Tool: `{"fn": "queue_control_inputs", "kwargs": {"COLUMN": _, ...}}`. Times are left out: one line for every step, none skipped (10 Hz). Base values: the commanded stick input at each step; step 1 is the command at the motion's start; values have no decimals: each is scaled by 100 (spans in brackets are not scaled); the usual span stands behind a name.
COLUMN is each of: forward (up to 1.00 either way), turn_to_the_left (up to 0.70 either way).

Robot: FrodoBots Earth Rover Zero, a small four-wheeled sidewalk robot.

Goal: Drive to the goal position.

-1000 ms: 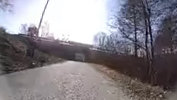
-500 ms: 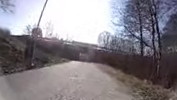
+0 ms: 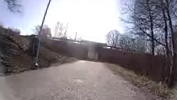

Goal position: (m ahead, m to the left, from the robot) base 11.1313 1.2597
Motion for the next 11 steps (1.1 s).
{"fn": "queue_control_inputs", "kwargs": {"forward": 100, "turn_to_the_left": 0}}
{"fn": "queue_control_inputs", "kwargs": {"forward": 100, "turn_to_the_left": 2}}
{"fn": "queue_control_inputs", "kwargs": {"forward": 100, "turn_to_the_left": 9}}
{"fn": "queue_control_inputs", "kwargs": {"forward": 100, "turn_to_the_left": 17}}
{"fn": "queue_control_inputs", "kwargs": {"forward": 100, "turn_to_the_left": 25}}
{"fn": "queue_control_inputs", "kwargs": {"forward": 100, "turn_to_the_left": 15}}
{"fn": "queue_control_inputs", "kwargs": {"forward": 100, "turn_to_the_left": 0}}
{"fn": "queue_control_inputs", "kwargs": {"forward": 100, "turn_to_the_left": 0}}
{"fn": "queue_control_inputs", "kwargs": {"forward": 100, "turn_to_the_left": 0}}
{"fn": "queue_control_inputs", "kwargs": {"forward": 100, "turn_to_the_left": 0}}
{"fn": "queue_control_inputs", "kwargs": {"forward": 100, "turn_to_the_left": 0}}
